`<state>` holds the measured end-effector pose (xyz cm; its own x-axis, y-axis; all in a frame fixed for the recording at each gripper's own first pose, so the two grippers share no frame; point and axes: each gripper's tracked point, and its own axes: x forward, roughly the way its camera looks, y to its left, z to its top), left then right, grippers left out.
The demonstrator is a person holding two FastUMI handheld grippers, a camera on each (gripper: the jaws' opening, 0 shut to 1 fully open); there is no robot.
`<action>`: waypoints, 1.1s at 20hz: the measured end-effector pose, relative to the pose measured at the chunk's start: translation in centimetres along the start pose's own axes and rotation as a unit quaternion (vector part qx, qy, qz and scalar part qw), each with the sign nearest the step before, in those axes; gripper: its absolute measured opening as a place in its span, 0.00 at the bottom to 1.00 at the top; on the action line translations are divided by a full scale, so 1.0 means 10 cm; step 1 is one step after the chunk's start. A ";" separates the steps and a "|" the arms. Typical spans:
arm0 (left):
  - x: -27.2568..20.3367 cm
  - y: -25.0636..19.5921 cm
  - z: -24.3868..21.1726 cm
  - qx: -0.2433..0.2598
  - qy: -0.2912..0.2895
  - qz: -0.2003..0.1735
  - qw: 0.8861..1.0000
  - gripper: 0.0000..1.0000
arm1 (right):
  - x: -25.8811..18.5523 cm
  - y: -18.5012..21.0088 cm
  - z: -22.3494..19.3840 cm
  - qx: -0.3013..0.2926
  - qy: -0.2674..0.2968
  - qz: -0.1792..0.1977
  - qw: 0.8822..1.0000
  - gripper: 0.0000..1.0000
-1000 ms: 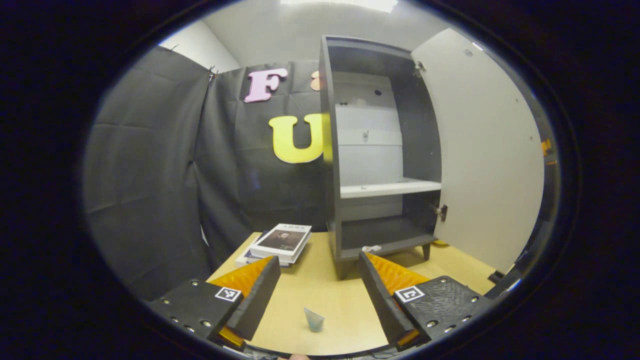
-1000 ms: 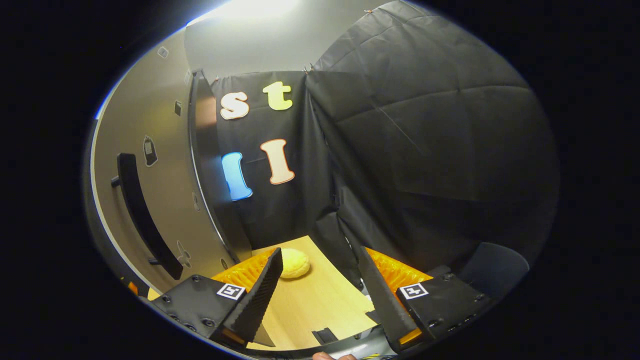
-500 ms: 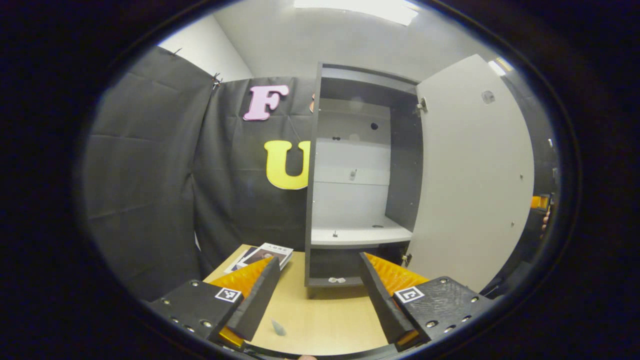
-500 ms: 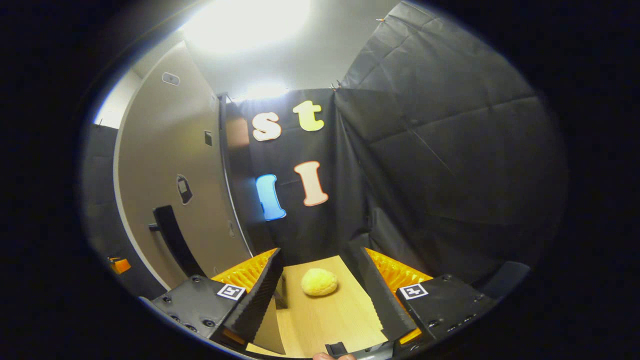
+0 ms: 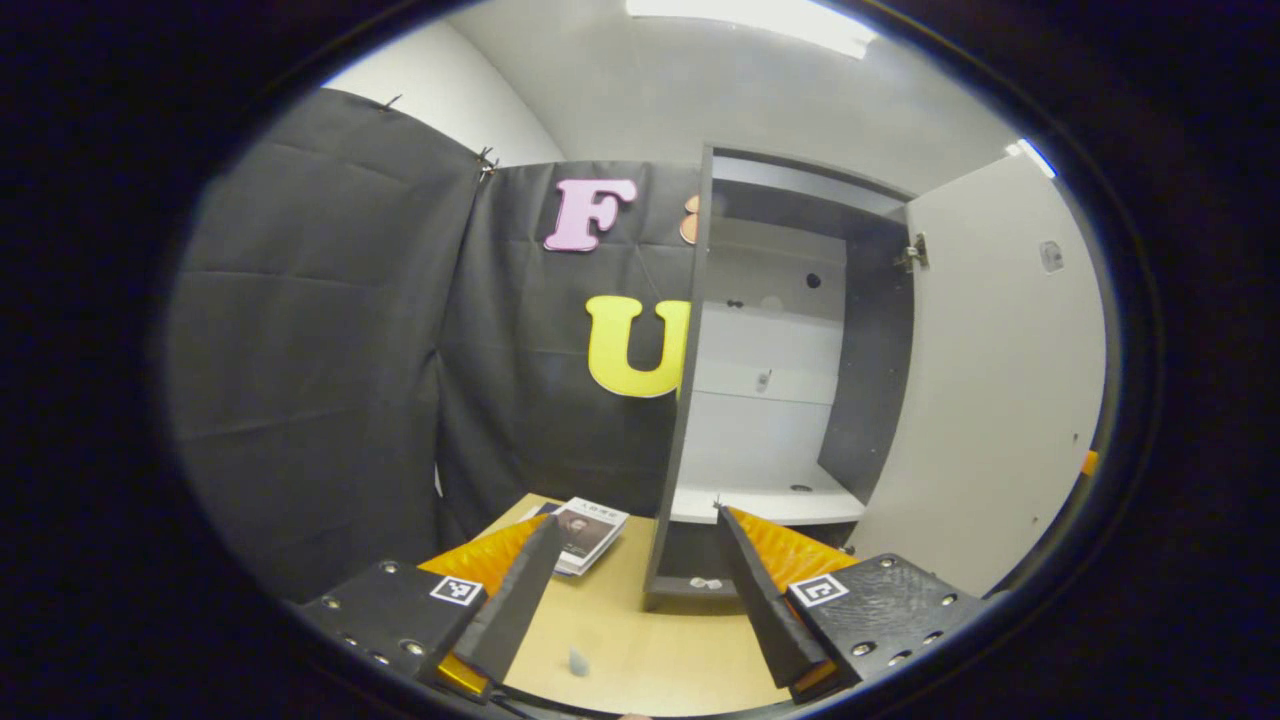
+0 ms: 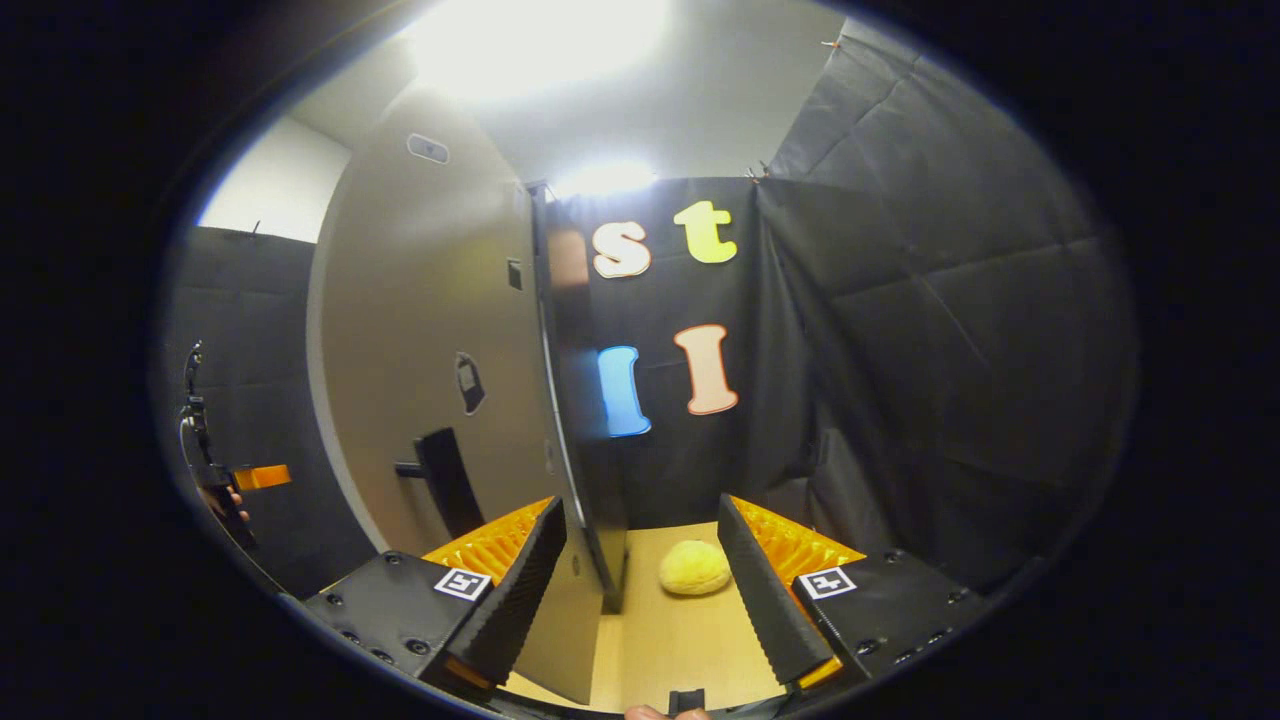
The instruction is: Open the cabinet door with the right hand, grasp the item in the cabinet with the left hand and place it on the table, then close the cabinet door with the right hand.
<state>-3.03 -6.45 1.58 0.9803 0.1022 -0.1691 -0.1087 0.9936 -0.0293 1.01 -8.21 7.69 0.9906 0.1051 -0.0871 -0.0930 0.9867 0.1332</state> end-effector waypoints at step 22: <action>0.70 0.62 -0.28 -0.015 0.037 -0.077 0.996 0.95 | 0.09 1.44 -0.14 0.015 0.001 0.014 1.000 0.90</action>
<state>2.69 0.31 -2.53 0.9711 -0.0567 -0.2318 0.0365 0.9952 -0.0906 0.43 6.25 8.15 0.9875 0.1331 -0.0840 -0.1179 0.9791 0.1657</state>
